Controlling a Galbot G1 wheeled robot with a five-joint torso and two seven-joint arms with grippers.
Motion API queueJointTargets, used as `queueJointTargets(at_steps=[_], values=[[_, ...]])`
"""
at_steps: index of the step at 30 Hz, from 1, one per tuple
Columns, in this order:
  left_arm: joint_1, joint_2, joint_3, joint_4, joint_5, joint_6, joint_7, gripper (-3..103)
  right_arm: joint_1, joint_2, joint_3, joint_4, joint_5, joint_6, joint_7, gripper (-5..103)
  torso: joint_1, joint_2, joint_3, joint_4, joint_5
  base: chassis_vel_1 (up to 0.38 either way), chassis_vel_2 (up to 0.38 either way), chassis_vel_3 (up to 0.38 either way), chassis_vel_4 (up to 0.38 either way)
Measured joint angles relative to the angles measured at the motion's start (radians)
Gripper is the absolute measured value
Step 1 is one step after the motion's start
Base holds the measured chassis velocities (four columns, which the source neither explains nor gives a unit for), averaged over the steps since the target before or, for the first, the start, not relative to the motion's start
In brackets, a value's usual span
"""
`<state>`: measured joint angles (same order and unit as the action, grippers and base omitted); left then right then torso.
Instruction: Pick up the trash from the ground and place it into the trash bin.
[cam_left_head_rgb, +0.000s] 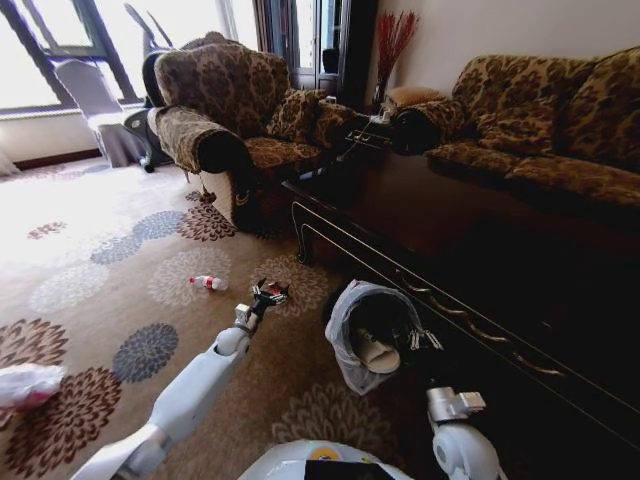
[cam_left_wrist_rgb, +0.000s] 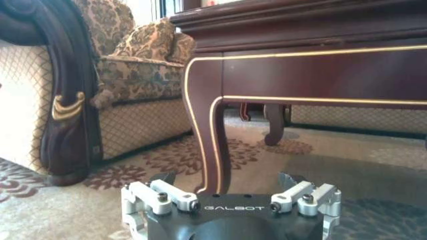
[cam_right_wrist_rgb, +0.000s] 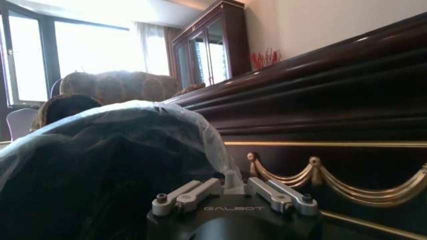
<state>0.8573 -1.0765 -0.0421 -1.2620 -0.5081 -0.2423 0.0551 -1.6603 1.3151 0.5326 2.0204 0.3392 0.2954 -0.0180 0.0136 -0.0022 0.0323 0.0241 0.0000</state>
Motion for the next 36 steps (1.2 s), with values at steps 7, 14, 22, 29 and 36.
queueJointTargets(at_steps=[7,14,22,29,36], values=[[-0.021,0.001,0.021,0.049,0.011,0.005,0.016,100,0.008,-0.003,-0.001,-0.009,0.005,0.008,0.000,0,0.000,0.000,0.000,0.0003,0.0003,0.099,0.217,-0.087,-0.221],[-0.076,0.003,0.080,0.141,0.028,0.007,0.098,100,0.011,0.003,0.000,-0.019,0.015,0.028,0.000,0,0.000,0.000,0.000,0.0006,0.0000,0.076,0.193,-0.073,-0.158],[-0.162,-0.070,0.151,0.337,0.094,-0.015,0.179,101,0.010,0.006,0.007,-0.022,0.014,0.030,0.000,0,0.000,0.000,0.000,-0.0009,0.0001,0.000,-0.002,-0.003,0.008],[-0.189,-0.113,0.185,0.421,0.080,-0.016,0.190,99,0.014,0.012,0.010,-0.027,-0.005,0.030,0.000,0,0.000,0.000,0.000,0.0006,0.0003,0.000,0.000,0.000,0.000],[-0.242,-0.175,0.204,0.534,0.088,-0.027,0.173,98,0.022,0.041,0.008,-0.028,-0.027,0.032,0.000,0,0.000,0.000,0.000,-0.0003,0.0002,0.000,0.000,0.000,0.000]])
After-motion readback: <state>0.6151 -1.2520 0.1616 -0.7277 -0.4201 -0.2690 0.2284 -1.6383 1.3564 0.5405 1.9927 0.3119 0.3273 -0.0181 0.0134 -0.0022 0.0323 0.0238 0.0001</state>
